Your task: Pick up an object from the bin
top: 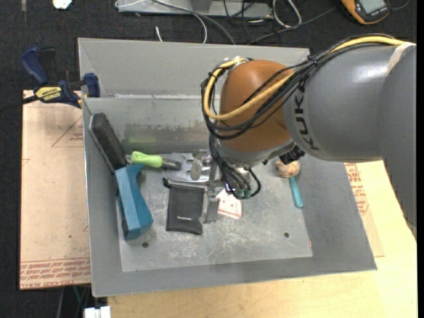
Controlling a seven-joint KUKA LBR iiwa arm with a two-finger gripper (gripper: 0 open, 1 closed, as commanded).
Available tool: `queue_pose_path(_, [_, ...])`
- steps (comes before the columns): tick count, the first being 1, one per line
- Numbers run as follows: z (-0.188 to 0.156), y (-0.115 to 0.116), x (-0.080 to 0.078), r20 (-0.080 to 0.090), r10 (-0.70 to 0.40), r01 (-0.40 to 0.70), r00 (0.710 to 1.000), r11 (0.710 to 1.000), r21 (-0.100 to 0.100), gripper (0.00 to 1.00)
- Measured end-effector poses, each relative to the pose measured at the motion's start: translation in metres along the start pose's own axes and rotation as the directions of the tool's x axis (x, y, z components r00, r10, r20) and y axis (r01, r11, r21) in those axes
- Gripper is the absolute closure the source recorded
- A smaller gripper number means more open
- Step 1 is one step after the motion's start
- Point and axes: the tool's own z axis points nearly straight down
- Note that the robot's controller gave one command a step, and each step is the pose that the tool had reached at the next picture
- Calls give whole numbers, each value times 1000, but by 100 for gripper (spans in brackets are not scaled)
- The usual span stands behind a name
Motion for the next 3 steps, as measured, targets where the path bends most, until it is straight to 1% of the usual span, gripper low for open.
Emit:
queue_pose_path(1, [-5, -1, -2, 7, 3, -3, 1000, 1000, -1, 0])
queue_pose_path(2, [57, -28, -1, 12, -29, 29, 1000, 1000, -2, 0])
queue_pose_path(3, [102, -5, -22, 20, 41, -41, 999, 999, -6, 0])
